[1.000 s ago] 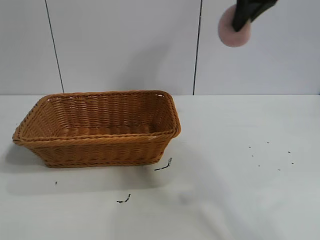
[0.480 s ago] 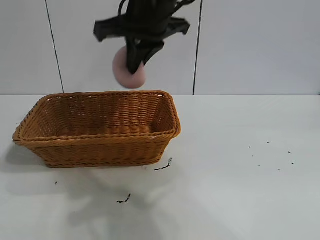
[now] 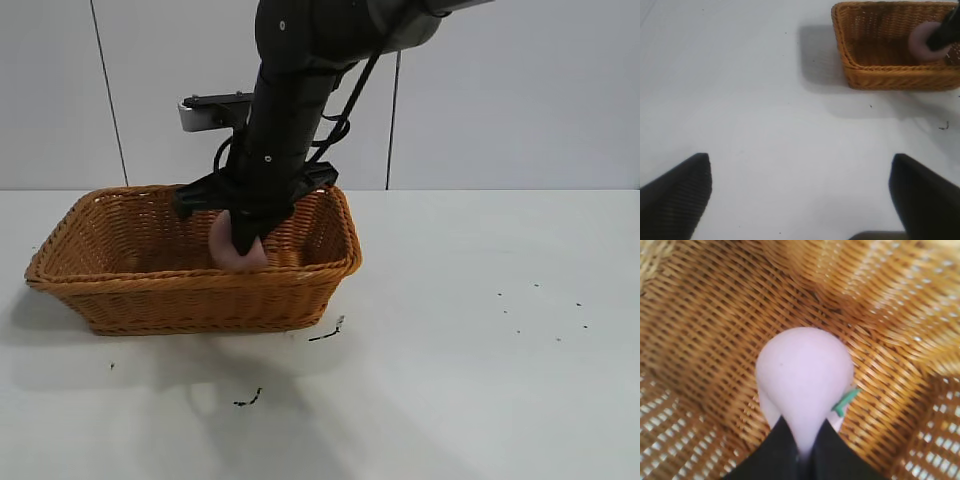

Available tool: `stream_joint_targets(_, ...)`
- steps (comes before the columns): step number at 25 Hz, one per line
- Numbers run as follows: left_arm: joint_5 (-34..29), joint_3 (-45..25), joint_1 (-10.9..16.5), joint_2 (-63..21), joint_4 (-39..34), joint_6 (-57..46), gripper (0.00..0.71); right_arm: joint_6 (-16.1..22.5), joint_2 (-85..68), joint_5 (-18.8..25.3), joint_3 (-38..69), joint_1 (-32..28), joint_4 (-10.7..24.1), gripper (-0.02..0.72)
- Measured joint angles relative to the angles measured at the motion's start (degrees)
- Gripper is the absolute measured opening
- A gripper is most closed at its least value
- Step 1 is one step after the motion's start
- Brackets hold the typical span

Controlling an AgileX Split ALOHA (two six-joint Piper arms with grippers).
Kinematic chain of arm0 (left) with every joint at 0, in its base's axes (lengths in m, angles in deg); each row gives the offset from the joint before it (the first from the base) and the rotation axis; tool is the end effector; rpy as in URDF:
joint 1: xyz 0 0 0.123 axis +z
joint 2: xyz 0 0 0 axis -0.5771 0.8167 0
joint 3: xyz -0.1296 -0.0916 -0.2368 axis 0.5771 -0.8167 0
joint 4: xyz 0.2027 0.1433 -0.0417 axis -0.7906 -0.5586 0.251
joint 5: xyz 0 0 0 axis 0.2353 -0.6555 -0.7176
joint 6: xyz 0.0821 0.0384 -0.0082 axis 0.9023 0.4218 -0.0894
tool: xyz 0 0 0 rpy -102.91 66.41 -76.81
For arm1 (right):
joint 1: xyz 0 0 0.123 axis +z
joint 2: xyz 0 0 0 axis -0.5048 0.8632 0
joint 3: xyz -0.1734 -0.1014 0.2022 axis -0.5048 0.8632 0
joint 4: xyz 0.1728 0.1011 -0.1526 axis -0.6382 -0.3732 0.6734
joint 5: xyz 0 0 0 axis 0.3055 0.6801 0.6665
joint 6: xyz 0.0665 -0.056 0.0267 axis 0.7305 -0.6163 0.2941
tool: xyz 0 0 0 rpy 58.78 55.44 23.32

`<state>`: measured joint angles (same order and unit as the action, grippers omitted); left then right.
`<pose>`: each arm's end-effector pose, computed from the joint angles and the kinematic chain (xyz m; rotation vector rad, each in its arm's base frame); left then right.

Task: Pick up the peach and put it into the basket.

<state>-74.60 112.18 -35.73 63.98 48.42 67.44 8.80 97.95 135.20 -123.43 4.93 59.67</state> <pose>-0.0050 -0.0008 0.2774 -0.0214 2.0454 -0.0359 0.4165 0.3011 0.1606 -0.8789 2.5688 0.2578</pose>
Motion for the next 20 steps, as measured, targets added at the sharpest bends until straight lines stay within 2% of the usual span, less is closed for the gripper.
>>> stream_joint_targets(4, 0.00, 0.00, 0.00, 0.00, 0.00, 0.00, 0.693, -0.35, -3.17, 2.61, -2.00, 0.00, 0.40, 0.687)
stream_joint_targets(8, 0.00, 0.00, 0.00, 0.00, 0.00, 0.00, 0.693, -0.39, -6.33, 7.17, -7.45, -0.33, 0.97, 0.688)
stream_joint_targets(11, 0.00, 0.00, 0.00, 0.00, 0.00, 0.00, 0.693, -0.05, -7.10, 8.81, -12.26, -2.01, 1.09, 0.688)
stream_joint_targets(17, 0.00, 0.00, 0.00, 0.00, 0.00, 0.00, 0.693, 1.29, -7.09, 11.11, -14.69, -11.76, 1.88, 0.688)
stream_joint_targets(20, 0.00, 0.00, 0.00, 0.00, 0.00, 0.00, 0.693, 1.50, -7.09, 13.70, -14.69, -17.89, 4.68, 0.689)
